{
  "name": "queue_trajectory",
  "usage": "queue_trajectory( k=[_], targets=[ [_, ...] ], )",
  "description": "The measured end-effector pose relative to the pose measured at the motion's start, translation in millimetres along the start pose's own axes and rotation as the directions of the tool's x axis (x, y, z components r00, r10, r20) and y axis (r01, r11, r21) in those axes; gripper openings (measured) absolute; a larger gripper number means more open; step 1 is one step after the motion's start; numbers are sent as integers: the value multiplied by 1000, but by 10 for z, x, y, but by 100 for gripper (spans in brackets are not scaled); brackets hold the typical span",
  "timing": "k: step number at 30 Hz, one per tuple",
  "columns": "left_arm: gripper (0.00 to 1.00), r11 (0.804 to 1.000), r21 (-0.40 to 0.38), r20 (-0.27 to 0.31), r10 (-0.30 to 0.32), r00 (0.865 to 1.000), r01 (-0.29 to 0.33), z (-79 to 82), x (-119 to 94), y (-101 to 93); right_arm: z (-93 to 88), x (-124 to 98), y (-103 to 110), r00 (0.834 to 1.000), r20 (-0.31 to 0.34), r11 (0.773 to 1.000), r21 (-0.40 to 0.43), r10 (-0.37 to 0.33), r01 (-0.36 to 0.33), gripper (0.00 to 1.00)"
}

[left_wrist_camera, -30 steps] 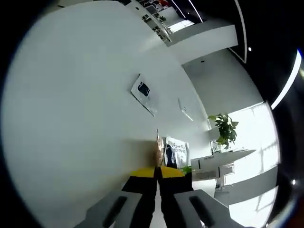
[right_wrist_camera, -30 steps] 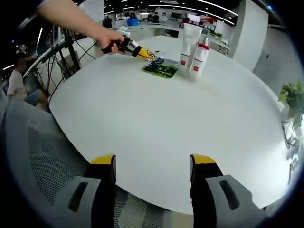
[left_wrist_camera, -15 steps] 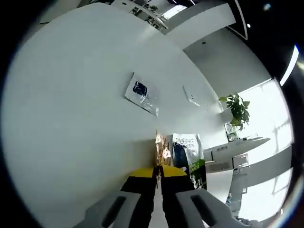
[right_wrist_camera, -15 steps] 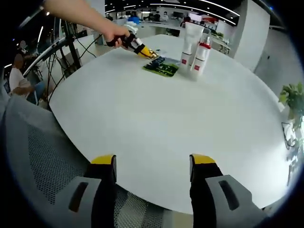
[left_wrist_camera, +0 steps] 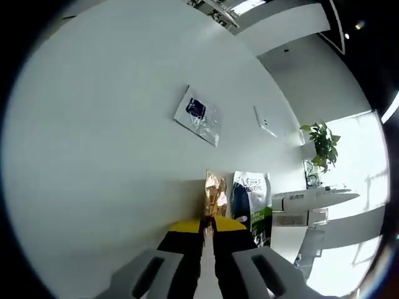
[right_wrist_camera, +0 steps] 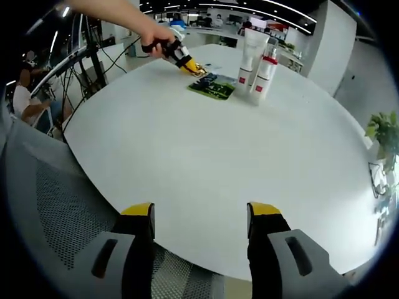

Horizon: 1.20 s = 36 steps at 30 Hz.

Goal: Arrange the skincare products in the storage area until every visible bottle or jar stands upright without overlapping.

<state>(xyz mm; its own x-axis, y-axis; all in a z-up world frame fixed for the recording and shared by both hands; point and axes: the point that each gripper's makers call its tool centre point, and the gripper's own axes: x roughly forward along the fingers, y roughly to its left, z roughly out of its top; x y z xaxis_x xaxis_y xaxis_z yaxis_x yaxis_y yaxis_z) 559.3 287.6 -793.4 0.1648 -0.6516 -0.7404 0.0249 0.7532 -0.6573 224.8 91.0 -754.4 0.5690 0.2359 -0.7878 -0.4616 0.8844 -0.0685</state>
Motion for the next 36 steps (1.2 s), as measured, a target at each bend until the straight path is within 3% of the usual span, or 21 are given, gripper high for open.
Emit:
queue_trajectory(
  k=[11, 18, 22, 24, 27, 28, 29, 30, 31, 32, 33, 34, 35, 36],
  targets=[
    [12, 994, 88, -2, 66, 998, -65, 23, -55, 14, 27, -8, -10, 1000, 16, 1000, 6, -4, 4, 57],
    [15, 976, 173, -17, 137, 990, -132, 58, -105, 93, 29, -8, -6, 1000, 15, 1000, 6, 0, 0, 56],
    [17, 946, 256, -11, 206, 978, -197, 99, -146, 179, 31, -7, -5, 1000, 16, 1000, 4, 0, 0, 56],
    [21, 919, 318, 28, 237, 971, -233, 177, -167, 186, 29, -6, -5, 1000, 16, 1000, 5, 0, 0, 56],
    [27, 822, 504, 146, 223, 964, -266, 420, -200, 53, 29, -6, -3, 1000, 15, 1000, 3, 1, -1, 56],
    [30, 778, 552, 184, 235, 954, -299, 454, -251, -11, 31, -7, -2, 1000, 16, 1000, 2, 1, -1, 56],
    [34, 740, 604, 187, 232, 955, -298, 475, -248, -60, 30, -7, -3, 1000, 16, 1000, 1, 0, 0, 56],
    [36, 666, 694, 180, 207, 962, -274, 488, -218, -156, 28, -7, -2, 1000, 15, 1000, 2, 1, -1, 56],
    [39, 617, 743, 171, 201, 964, -260, 478, -193, -208, 28, -8, -1, 1000, 15, 1000, 2, 1, -1, 56],
    [43, 549, 805, 123, 215, 969, -224, 407, -149, -224, 29, -8, -1, 1000, 15, 1000, 1, 1, -1, 56],
    [46, 512, 835, 87, 238, 967, -201, 350, -110, -211, 28, -8, 0, 1000, 14, 1000, 1, 1, -1, 56],
    [50, 464, 872, 26, 270, 963, -153, 255, -60, -187, 24, -8, 0, 1000, 12, 1000, 1, 1, -1, 56],
    [56, 416, 900, 1, 301, 954, -132, 208, -30, -157, 25, -9, -1, 1000, 13, 1000, 1, 1, -1, 56],
    [60, 344, 932, -10, 331, 944, -111, 193, -5, -115, 27, -9, -1, 1000, 14, 1000, 2, 1, -1, 56]
  ],
)
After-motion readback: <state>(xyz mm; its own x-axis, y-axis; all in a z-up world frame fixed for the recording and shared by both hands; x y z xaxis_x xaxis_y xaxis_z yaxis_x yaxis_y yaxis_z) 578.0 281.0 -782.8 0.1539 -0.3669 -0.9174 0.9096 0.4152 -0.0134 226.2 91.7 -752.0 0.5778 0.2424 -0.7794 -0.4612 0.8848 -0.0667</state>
